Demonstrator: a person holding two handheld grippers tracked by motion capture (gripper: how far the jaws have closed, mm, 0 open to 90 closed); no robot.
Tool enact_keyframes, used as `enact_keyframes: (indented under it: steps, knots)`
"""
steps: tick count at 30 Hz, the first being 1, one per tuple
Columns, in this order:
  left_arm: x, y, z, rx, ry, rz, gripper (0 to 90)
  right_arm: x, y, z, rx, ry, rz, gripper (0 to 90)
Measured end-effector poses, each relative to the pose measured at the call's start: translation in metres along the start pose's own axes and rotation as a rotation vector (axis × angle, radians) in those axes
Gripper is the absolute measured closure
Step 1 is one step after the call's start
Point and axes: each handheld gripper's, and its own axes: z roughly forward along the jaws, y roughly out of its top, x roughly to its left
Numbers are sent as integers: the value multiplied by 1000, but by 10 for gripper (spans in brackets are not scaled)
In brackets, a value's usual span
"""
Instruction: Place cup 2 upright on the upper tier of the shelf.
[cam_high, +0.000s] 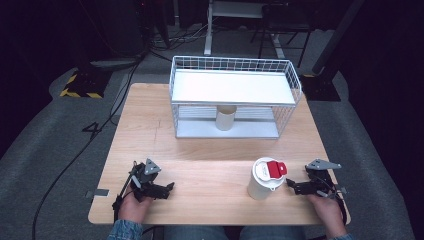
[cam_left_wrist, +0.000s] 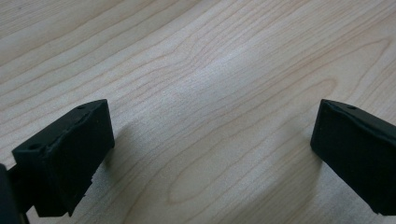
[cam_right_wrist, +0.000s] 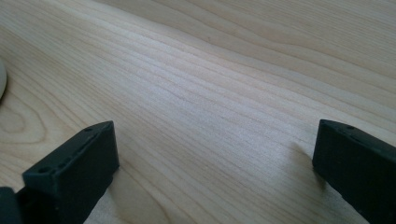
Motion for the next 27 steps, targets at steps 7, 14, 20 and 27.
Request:
enact_keyframes:
  steps: [7,14,20,27]
  knots:
    - [5,0,0,0,-16,8,3,-1,0,0,-1,4,-3,4]
    - [4,0,0,1,-10,4,3,0,0,0,-3,1,-16,4]
    - [4,0,0,1,-11,3,3,1,2,-4,-16,8,-17,5]
    - [4,0,0,1,-10,4,3,2,5,-14,-46,20,-21,5]
